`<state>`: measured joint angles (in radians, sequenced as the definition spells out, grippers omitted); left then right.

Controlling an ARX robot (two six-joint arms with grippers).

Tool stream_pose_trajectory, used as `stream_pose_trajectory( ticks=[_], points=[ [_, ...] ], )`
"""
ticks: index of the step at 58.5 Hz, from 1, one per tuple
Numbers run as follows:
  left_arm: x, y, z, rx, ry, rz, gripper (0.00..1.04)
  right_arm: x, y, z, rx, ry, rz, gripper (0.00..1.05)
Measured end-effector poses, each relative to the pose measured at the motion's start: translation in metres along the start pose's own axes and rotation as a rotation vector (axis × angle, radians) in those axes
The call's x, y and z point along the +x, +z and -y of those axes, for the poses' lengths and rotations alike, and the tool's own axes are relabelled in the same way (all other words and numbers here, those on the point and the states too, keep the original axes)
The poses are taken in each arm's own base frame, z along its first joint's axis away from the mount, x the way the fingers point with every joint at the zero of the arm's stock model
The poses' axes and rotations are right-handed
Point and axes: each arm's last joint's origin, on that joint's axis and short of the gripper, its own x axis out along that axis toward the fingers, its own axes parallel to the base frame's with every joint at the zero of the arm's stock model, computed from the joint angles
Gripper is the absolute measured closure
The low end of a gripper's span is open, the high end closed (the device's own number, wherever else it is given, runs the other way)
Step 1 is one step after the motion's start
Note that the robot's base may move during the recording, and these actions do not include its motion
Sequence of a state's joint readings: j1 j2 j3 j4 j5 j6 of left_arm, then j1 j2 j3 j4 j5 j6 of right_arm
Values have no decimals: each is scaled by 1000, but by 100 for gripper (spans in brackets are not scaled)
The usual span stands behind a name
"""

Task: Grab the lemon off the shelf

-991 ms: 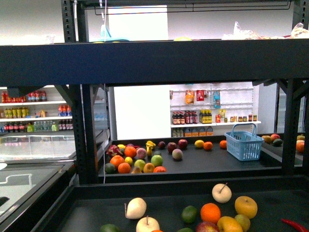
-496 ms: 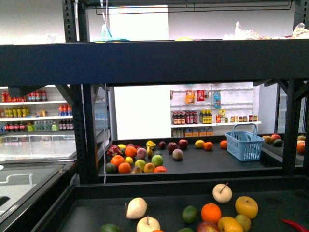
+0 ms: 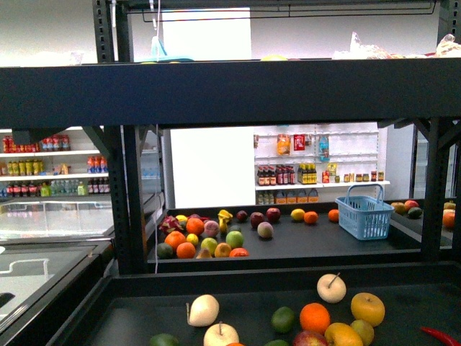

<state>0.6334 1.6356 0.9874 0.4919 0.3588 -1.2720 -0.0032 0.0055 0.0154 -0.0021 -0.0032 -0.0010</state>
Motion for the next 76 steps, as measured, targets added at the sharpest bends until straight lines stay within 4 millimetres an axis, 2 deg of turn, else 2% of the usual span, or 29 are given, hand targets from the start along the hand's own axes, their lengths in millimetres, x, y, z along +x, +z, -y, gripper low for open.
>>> stream_pose_trajectory(
  ticks=[6, 10, 14, 18, 23, 30, 33, 36, 37, 41, 45, 51, 56, 62, 76],
  points=[
    [-19, 5, 11, 106, 121, 23, 8, 0, 0, 0, 0, 0, 0, 2],
    [-40, 7, 26, 225, 184, 30, 8, 0, 0, 0, 0, 0, 0, 2],
    [-65, 6, 44, 369, 198, 50, 8, 0, 0, 0, 0, 0, 0, 2],
    [-99, -2, 67, 554, 153, 63, 8, 0, 0, 0, 0, 0, 0, 2],
    [-139, -16, 81, 734, 91, 90, 8, 0, 0, 0, 0, 0, 0, 2],
    [-189, -42, 78, 923, 32, 85, 8, 0, 0, 0, 0, 0, 0, 2],
    [-204, -53, 74, 960, 13, 67, 8, 0, 0, 0, 0, 0, 0, 2],
    [-225, -69, 65, 1101, -149, -10, 18, 0, 0, 0, 0, 0, 0, 2],
    [-226, -71, 64, 1112, -156, -9, 19, 0, 0, 0, 0, 0, 0, 2],
    [-243, -99, 46, 1231, -243, -9, 33, 0, 0, 0, 0, 0, 0, 2],
    [-247, -123, 28, 1282, -270, 7, 46, 0, 0, 0, 0, 0, 0, 2],
    [-245, -148, -3, 1308, -329, -40, 66, 0, 0, 0, 0, -2, 0, 2],
    [-241, -156, -30, 1317, -322, -53, 82, 0, 0, 0, 0, 0, 0, 2],
    [-237, -161, -48, 1323, -313, -69, 101, 0, 0, 0, 0, 0, 0, 2],
    [-236, -164, -60, 1325, -323, -59, 102, 0, 0, 0, 0, 0, 0, 2]
  ],
)
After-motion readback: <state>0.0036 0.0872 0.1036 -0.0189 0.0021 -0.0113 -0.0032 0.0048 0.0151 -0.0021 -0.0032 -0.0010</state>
